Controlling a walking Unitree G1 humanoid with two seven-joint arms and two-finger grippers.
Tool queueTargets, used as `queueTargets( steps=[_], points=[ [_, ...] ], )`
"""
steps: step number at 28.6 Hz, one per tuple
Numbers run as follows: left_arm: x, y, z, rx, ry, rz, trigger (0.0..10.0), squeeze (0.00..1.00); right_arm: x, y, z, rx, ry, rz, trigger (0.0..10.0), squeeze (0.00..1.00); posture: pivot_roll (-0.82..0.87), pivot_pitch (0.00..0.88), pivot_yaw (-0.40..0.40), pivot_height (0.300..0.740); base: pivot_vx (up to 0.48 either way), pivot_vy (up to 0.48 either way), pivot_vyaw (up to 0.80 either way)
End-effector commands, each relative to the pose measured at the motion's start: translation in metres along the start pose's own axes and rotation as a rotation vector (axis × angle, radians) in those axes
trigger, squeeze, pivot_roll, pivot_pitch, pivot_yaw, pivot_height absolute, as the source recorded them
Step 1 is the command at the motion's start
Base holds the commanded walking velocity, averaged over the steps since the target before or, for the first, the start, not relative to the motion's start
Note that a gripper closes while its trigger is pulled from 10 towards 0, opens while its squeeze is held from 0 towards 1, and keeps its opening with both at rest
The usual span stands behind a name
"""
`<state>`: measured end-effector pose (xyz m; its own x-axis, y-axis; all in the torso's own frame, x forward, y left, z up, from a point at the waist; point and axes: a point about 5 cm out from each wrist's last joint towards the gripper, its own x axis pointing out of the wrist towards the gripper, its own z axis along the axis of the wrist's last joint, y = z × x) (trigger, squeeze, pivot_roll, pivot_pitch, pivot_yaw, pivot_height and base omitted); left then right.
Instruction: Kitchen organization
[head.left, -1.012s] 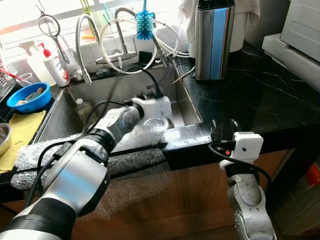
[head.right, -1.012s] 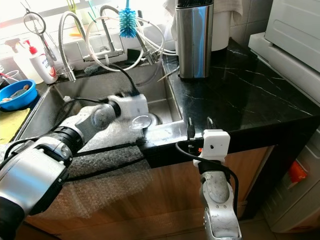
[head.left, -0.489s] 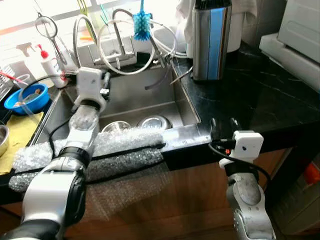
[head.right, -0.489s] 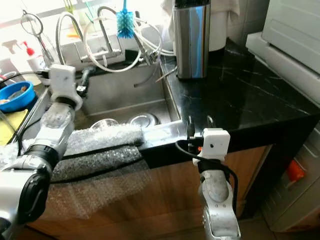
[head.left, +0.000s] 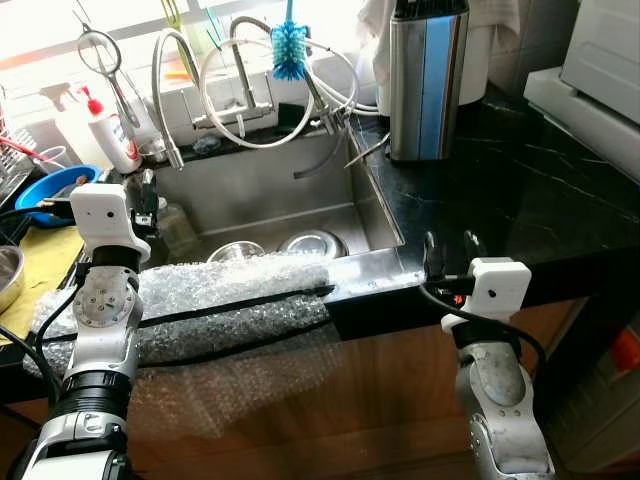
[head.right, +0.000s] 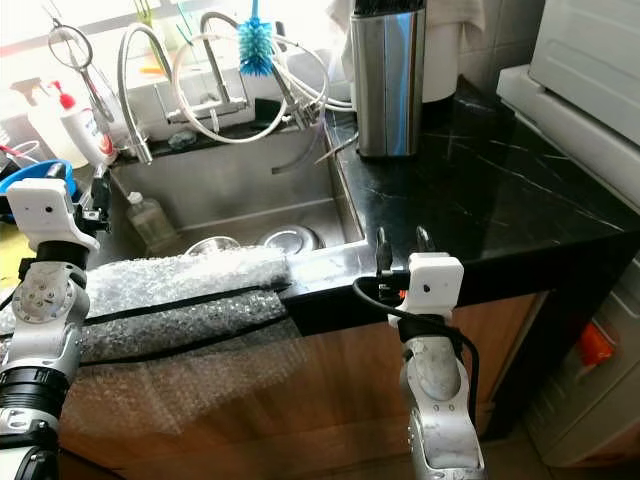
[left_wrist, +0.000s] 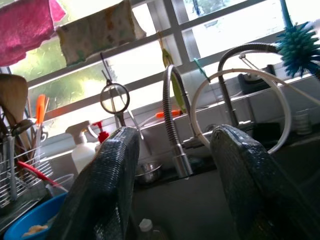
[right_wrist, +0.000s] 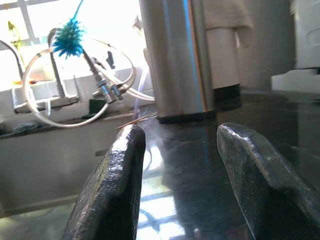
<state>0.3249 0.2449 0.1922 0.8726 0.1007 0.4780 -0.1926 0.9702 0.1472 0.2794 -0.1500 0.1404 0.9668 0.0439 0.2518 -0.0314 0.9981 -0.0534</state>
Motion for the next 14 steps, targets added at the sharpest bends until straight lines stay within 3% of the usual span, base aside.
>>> queueTargets(
  steps=[1,14],
  points=[
    [-0.018,0.0,-0.006,-0.006,0.047,0.0,10.0,0.0,0.004,0.0,0.003,0.011,-0.015,0.0,10.0,0.0,-0.15,0.0,0.191,0.74,0.0,0.0,0.0],
    [-0.079,0.03,-0.006,0.067,0.192,0.043,10.0,0.0,-0.002,-0.016,0.004,-0.023,-0.009,-0.032,10.0,0.0,-0.13,0.0,0.176,0.74,0.0,0.0,0.0]
  ],
)
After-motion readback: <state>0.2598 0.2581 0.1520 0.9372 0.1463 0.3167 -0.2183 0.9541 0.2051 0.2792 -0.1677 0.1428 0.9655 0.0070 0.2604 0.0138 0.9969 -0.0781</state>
